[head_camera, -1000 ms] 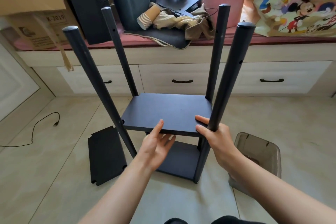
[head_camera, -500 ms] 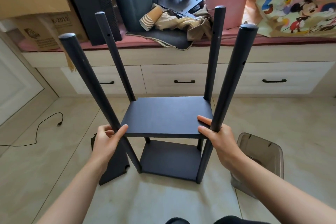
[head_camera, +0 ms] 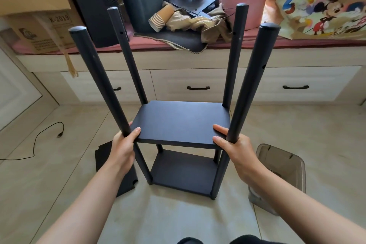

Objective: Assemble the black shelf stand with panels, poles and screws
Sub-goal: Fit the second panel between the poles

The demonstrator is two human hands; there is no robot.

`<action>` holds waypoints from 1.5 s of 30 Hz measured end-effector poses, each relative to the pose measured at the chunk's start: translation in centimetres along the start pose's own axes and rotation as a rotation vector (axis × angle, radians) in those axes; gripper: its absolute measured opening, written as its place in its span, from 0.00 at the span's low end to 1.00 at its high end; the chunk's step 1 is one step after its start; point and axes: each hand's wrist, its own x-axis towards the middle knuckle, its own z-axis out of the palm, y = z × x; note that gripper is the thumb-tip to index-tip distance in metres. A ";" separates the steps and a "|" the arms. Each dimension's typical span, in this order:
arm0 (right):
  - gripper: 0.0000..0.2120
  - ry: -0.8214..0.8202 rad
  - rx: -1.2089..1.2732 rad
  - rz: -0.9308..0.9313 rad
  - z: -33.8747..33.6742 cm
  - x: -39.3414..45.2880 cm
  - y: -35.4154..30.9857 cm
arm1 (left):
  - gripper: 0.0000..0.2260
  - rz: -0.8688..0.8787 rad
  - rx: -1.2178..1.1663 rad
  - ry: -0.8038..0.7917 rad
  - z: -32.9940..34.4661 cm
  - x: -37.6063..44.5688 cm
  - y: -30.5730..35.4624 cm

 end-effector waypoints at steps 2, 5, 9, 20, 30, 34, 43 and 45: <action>0.19 -0.024 -0.010 -0.008 -0.2 0.0 -0.1 | 0.16 0.002 0.005 -0.013 0.1 0.5 0.0; 0.28 -0.120 0.042 -0.008 -1.0 0.3 -0.2 | 0.18 0.003 0.027 -0.045 0.0 1.3 0.1; 0.44 -0.256 0.370 0.131 -3.2 1.3 -0.2 | 0.21 0.020 0.041 -0.081 -0.1 1.8 0.3; 0.17 -0.181 0.026 0.301 -2.9 3.9 -2.2 | 0.08 0.013 0.089 -0.194 0.5 3.0 1.3; 0.14 -0.165 0.213 0.264 -2.1 3.2 -0.8 | 0.17 0.029 0.068 0.030 3.7 3.9 0.4; 0.15 -0.141 0.226 0.277 -2.0 3.0 -0.7 | 0.18 -0.261 -0.220 0.068 6.0 -0.6 -1.9; 0.16 -0.149 0.086 0.304 -2.7 2.7 -0.7 | 0.19 -0.335 -0.488 -0.238 12.1 -7.4 -3.6; 0.16 -0.155 -0.079 0.289 -3.5 2.6 -1.1 | 0.19 -0.330 -0.513 -0.258 12.1 -7.5 -3.6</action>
